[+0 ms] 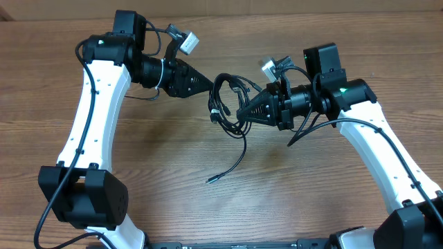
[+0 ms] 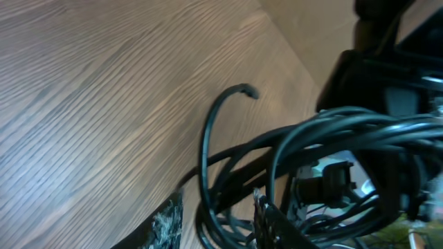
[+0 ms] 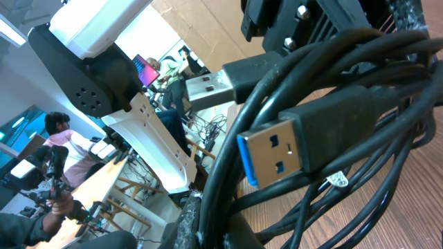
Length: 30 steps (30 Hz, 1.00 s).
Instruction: Untangle cables
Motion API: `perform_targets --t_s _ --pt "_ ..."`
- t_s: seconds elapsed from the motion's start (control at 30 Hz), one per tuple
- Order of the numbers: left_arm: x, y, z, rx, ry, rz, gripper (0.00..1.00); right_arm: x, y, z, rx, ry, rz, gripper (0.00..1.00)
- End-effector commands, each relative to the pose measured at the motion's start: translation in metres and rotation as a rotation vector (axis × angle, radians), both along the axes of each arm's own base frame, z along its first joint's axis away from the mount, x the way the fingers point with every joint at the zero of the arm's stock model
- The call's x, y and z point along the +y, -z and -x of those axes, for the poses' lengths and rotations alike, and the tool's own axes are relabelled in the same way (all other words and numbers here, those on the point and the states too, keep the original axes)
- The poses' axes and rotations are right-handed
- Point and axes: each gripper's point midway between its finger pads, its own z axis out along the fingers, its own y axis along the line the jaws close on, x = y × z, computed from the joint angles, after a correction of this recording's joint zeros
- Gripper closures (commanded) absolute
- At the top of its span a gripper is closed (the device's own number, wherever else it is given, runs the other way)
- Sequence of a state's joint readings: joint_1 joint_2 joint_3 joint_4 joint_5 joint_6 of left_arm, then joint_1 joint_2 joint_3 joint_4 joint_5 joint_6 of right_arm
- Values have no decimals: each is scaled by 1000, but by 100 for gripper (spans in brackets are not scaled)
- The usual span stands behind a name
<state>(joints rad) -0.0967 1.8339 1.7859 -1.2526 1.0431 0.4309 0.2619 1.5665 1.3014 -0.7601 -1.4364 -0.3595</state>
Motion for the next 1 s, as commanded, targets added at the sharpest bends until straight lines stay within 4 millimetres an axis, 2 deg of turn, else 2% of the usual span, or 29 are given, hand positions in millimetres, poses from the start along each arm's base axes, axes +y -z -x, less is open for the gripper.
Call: perform_targets --t_s 0.0,0.07,0.13,0.2,0.27,0.43,0.57,0.6,0.73,0.8,0.83,0.87,0.9,0.97 --pt "-10 -19 8 -30 55 114 64 -1 -5 0 -9 -3 -12 96" --pt "-13 -25 9 -30 65 152 61 -1 -5 0 -9 -3 -12 96" --pt "-11 -19 8 -31 55 116 57 -1 -5 0 -8 -3 -12 96" --pt "9 18 -4 31 -57 -124 56 -1 -5 0 -9 -3 -12 96" --pt "17 36 -6 96 -127 -225 56 -1 -4 -1 -10 2 -5 96" --pt "-29 52 7 79 -8 -102 55 -1 -3 -2 -10 3 -3 96" --pt "-38 63 -3 100 -55 -80 57 -1 -3 -2 -10 3 -3 96" --pt "-41 61 -5 112 -66 -62 57 -1 -3 -2 -10 3 -3 96" --pt "-66 29 11 117 57 135 55 -1 -2 -2 -12 7 3 96" --pt "-78 28 20 120 94 145 59 -1 -2 -2 -11 7 3 96" --pt "-83 37 20 147 74 100 71 -1 -2 -2 -12 7 3 96" --pt "-84 51 16 222 9 36 76 -1 -2 -2 -12 7 3 96" --pt "-85 61 15 282 -34 1 76 -1 -2 -2 -12 7 3 96" --pt "-92 72 15 334 -30 -1 71 -1 0 -4 -14 16 15 96"
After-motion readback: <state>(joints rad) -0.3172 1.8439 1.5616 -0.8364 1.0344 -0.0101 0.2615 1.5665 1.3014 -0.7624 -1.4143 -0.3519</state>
